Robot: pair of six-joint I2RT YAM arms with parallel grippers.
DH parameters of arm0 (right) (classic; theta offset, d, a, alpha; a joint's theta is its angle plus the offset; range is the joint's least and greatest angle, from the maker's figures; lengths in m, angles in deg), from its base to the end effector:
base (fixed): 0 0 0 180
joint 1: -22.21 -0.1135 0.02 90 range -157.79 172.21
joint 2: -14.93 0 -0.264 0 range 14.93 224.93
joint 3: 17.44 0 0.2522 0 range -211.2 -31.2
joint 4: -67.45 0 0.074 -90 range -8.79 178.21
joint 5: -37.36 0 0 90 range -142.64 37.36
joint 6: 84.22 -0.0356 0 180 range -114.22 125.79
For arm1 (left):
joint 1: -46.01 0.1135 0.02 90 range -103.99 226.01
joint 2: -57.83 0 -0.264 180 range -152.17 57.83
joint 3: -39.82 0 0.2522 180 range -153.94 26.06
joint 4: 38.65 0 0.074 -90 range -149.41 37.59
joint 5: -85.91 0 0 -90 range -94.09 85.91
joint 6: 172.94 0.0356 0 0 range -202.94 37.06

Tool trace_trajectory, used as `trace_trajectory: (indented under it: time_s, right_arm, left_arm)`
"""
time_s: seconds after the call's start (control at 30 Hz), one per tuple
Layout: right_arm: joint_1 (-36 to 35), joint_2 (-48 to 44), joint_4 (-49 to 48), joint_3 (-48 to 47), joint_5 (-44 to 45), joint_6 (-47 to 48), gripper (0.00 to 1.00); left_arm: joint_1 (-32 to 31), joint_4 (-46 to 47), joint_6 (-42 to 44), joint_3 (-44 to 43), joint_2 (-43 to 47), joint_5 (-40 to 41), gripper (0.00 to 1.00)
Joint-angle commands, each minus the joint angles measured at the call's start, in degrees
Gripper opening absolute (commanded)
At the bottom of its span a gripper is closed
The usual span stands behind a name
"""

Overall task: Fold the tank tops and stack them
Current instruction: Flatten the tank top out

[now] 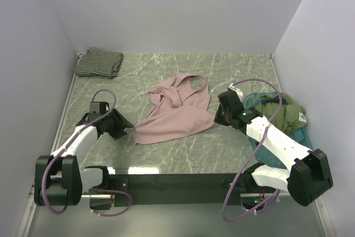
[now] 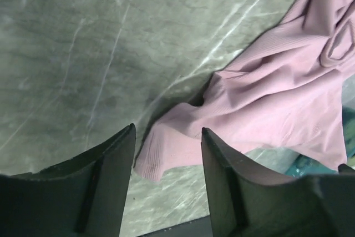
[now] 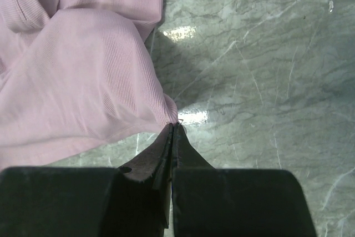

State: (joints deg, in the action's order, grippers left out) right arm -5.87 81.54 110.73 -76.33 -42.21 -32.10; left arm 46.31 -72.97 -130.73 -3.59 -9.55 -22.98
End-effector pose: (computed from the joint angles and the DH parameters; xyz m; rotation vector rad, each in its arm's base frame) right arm 0.2092 0.1043 0.2372 0.2894 2.4449 0.2859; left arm 0.2056 -0.0104 0.1631 -0.9752 2.4961 -0.7137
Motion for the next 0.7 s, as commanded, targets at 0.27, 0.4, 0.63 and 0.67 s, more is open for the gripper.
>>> trace_trajectory:
  time_s: [0.27, 0.4, 0.63, 0.67]
  right_arm:
    - [0.39, -0.17, -2.80, 0.74, 0.99, -0.43, 0.00]
    - [0.39, -0.08, -2.89, 0.74, 1.08, -0.17, 0.00]
    - [0.39, -0.60, -2.62, 0.91, 1.25, 0.10, 0.00]
    - [0.39, -0.52, -2.62, 0.83, 1.25, -0.08, 0.00]
  left_arm:
    - [-15.06, -13.11, -15.22, 1.78, 10.25, 18.72, 0.44]
    - [-15.76, -10.65, -14.52, 2.40, 7.79, 18.36, 0.45]
    - [-16.55, -8.71, -14.35, 2.67, 6.56, 17.40, 0.42]
    - [-16.64, -8.71, -14.44, 2.84, 6.47, 17.31, 0.41]
